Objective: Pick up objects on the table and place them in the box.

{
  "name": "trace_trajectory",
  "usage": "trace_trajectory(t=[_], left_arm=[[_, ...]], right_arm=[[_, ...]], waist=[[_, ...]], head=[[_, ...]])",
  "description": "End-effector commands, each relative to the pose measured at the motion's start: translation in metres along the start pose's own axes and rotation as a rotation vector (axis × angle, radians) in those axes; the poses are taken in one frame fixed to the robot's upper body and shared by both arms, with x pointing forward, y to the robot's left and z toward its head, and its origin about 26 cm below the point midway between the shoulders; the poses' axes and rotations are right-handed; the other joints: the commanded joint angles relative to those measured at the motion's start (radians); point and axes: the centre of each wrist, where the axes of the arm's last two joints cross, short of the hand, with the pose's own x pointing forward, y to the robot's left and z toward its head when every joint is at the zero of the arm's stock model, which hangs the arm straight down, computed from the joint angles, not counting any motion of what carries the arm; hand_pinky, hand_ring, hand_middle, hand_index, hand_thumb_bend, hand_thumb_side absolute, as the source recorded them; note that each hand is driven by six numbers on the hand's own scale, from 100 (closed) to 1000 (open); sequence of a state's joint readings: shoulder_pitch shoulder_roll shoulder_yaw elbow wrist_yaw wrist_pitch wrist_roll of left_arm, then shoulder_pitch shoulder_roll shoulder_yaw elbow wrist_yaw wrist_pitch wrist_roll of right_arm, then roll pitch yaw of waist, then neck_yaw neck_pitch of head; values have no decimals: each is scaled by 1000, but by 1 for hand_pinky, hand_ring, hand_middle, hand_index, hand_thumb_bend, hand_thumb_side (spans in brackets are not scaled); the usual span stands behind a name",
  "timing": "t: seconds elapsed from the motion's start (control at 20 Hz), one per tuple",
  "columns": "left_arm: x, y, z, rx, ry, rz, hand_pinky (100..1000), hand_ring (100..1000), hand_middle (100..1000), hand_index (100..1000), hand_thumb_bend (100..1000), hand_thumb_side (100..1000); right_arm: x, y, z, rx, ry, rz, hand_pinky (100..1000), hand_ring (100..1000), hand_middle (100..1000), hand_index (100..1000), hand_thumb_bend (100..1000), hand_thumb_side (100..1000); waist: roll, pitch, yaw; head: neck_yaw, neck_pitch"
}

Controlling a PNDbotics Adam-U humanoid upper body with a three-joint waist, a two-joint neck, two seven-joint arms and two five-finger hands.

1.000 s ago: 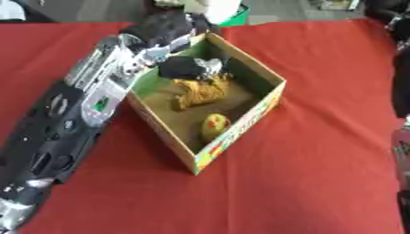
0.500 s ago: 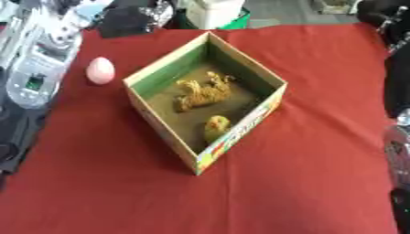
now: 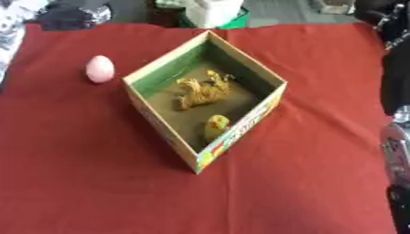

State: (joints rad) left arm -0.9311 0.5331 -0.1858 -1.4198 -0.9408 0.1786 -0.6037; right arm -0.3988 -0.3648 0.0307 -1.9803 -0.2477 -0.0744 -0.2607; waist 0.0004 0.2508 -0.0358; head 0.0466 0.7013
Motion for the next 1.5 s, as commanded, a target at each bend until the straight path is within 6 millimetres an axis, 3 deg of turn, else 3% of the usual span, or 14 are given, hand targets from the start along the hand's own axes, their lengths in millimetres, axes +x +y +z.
trace_trajectory(t=[0.05, 0.35, 0.9, 1.5], left_arm=[[-22, 5, 0, -36, 56, -7, 755, 899, 865, 952, 322, 999], [-44, -13, -11, -169, 100, 54, 769, 912, 884, 976, 336, 909], [-65, -33, -18, -259, 162, 93, 778, 919, 889, 990, 418, 920], [-75, -49, -24, -298, 228, 67, 785, 921, 885, 996, 477, 933]], right_arm=[[9, -3, -5, 8, -35, 24, 751, 675, 521, 793, 100, 640], [8, -4, -4, 8, -33, 27, 753, 676, 520, 793, 100, 636], [8, -3, -3, 11, -27, 31, 755, 677, 516, 792, 100, 627], [8, -2, -4, 18, -28, 34, 757, 678, 513, 792, 100, 620]], waist=[[0, -13, 0], [1, -4, -2], [3, 16, -7], [3, 37, -17]], head=[[2, -13], [4, -19], [12, -32], [25, -50]])
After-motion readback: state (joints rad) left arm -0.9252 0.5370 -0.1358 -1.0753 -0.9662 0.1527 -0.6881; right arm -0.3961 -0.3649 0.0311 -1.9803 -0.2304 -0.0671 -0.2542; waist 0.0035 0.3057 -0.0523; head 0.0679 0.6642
